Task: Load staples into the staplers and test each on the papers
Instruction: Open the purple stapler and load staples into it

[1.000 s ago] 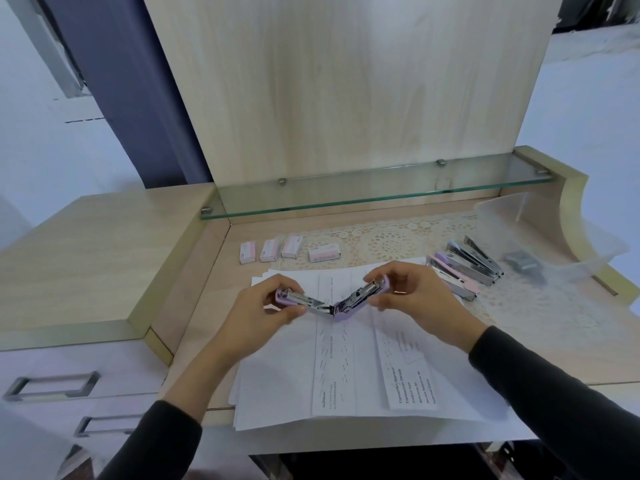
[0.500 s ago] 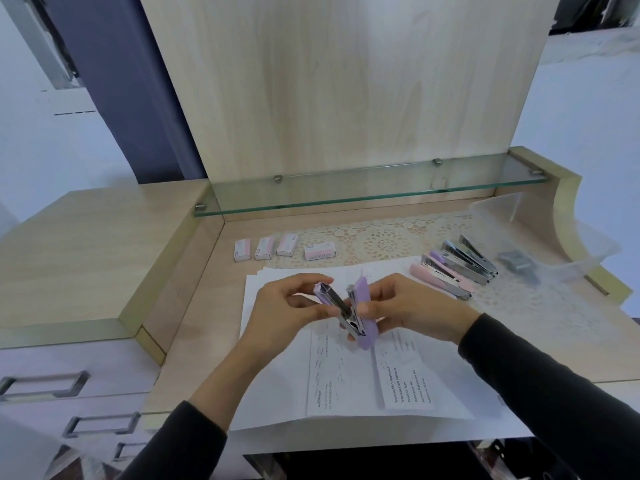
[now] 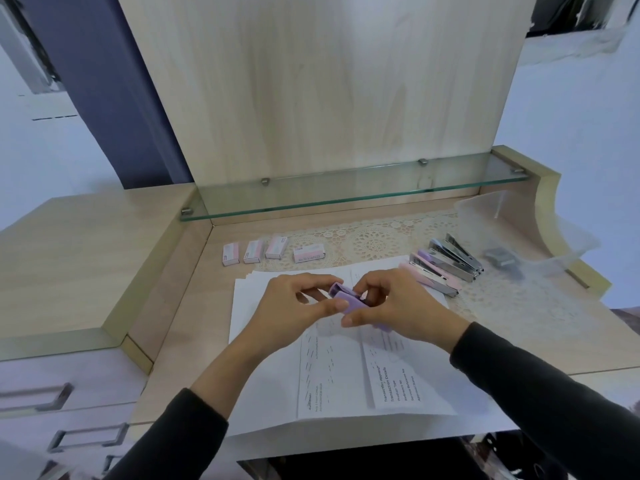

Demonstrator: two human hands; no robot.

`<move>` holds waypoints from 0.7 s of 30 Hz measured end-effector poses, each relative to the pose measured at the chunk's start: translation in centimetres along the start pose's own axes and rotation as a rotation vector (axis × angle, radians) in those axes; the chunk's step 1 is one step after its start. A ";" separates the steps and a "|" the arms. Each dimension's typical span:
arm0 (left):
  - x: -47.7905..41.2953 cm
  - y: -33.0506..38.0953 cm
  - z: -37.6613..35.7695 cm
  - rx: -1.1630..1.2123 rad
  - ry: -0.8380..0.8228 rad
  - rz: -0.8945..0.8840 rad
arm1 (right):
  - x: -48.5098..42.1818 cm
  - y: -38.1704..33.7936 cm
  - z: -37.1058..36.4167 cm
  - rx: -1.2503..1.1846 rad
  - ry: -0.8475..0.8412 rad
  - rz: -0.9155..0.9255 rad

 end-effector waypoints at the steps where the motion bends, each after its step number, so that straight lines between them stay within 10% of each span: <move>1: 0.0 0.3 0.0 -0.025 0.010 -0.021 | 0.0 0.0 0.2 0.012 0.021 0.016; 21: 0.3 2.2 -2.2 -0.231 0.223 -0.293 | 1.3 -0.3 2.5 0.266 0.195 0.225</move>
Point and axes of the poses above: each hand's wrist, its own x-axis away from the middle knuckle, its own z-axis out of the back of the hand, y = z × x, the point moved 7 cm from there along -x, towards the middle knuckle, and after that the axes turned 6 degrees about -x, right-handed, at the moved point
